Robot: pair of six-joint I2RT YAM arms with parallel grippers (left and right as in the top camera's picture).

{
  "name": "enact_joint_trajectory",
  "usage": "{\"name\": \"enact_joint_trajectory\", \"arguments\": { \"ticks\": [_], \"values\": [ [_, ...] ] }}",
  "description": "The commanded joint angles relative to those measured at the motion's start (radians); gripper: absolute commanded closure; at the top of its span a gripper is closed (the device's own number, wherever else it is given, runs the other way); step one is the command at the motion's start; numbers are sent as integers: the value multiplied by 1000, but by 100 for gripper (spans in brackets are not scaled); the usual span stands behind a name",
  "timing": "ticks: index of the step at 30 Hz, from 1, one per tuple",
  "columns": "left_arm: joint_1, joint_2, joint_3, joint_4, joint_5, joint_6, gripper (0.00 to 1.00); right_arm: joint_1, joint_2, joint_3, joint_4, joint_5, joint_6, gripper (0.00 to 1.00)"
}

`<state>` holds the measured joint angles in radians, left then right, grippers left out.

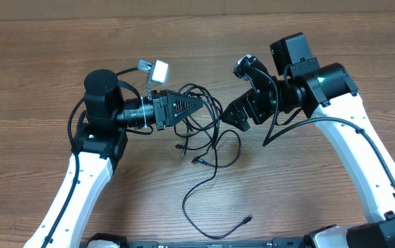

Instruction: Untangle cables

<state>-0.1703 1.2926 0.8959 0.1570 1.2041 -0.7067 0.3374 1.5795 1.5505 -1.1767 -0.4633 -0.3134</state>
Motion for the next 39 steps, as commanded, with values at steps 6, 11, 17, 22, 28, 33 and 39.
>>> {"name": "enact_joint_trajectory", "arguments": {
  "ticks": [6, 11, 17, 22, 28, 33, 39],
  "values": [
    [-16, -5, 5, 5, 15, -4, 96, 8, 0, 6, 40, -9, 60, 0],
    [-21, -5, 5, 5, 16, -4, 96, 28, 37, 6, 65, -9, 83, 0],
    [-21, -5, 5, 4, 20, -4, 96, 40, 106, 6, 122, -11, 113, 0],
    [-21, -5, 5, 4, 19, -4, 96, 60, 136, 6, 195, -129, 134, 0],
    [-21, -5, 5, 5, 16, -4, 96, 89, 136, 6, 215, -273, 122, 0],
    [-21, -5, 5, 61, 52, -56, 96, 89, 139, 6, 235, -278, 122, 0],
    [-19, -5, 5, 168, 98, -117, 96, 84, 143, 6, 252, -227, 131, 0]
  ]
}}
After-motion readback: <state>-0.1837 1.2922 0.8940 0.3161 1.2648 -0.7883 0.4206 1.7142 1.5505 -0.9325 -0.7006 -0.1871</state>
